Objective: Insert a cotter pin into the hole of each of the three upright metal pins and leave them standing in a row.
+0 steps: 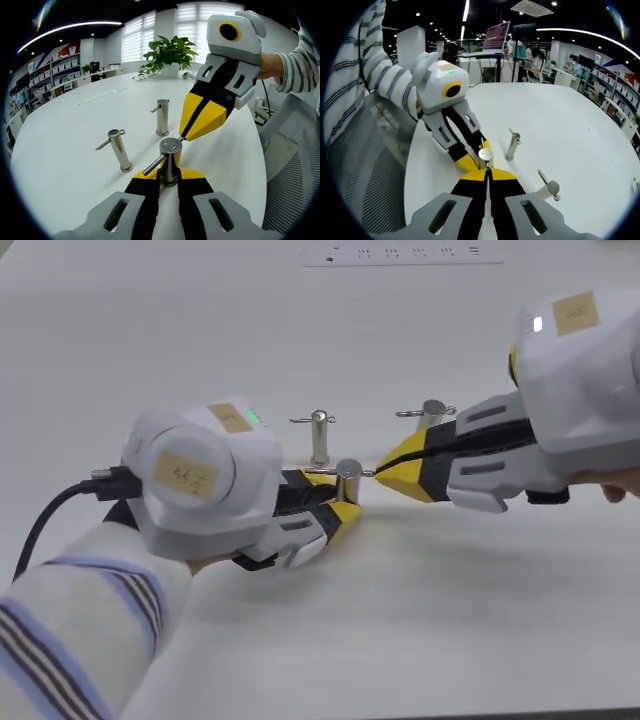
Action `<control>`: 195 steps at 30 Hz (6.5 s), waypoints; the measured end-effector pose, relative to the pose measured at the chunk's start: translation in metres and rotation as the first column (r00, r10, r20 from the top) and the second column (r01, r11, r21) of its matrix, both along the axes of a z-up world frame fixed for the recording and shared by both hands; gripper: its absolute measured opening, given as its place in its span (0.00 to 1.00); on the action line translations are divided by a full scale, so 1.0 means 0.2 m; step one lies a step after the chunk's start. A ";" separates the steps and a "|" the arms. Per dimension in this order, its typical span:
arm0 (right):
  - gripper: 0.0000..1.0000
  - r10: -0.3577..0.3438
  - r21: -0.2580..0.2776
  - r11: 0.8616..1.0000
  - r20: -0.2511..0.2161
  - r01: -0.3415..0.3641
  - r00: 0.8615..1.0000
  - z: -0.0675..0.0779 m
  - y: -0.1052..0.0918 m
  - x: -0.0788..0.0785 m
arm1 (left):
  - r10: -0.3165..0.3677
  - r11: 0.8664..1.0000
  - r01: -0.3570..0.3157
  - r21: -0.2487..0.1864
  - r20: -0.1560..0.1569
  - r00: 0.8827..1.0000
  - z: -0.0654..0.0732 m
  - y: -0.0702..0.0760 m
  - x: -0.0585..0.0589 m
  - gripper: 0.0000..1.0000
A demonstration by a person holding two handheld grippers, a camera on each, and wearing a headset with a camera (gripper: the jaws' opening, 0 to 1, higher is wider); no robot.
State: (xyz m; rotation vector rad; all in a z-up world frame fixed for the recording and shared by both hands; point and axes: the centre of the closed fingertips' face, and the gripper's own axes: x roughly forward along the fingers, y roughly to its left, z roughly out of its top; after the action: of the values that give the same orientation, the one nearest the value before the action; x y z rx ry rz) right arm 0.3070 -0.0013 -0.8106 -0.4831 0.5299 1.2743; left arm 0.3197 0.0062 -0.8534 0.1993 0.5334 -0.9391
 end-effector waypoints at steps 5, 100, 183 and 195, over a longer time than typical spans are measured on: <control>0.03 -0.007 0.005 1.000 -0.008 0.007 1.000 -0.01 0.00 0.01 | -0.001 1.000 0.001 -0.001 0.002 1.000 0.00 0.00 0.00 0.11; 0.13 -0.036 0.095 0.995 0.010 0.035 0.999 -0.01 -0.68 0.31 | 0.109 0.986 -0.123 -0.109 -0.127 0.986 0.25 0.14 -0.31 0.99; 0.87 -0.412 0.255 0.859 -0.172 0.444 0.895 0.26 -0.79 -0.13 | 0.243 0.946 -0.264 -0.190 -0.130 0.961 0.41 0.41 -0.33 0.99; 0.89 -0.487 0.260 0.815 -0.179 0.519 0.855 0.28 -0.74 -0.19 | 0.271 0.937 -0.296 -0.187 -0.149 0.951 0.40 0.45 -0.35 0.99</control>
State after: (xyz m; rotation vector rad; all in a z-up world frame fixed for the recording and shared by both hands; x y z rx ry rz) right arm 0.2699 -0.1489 -0.7539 -0.0066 0.4981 0.8424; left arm 0.2501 0.0955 -0.7744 -0.1227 0.5550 -0.7197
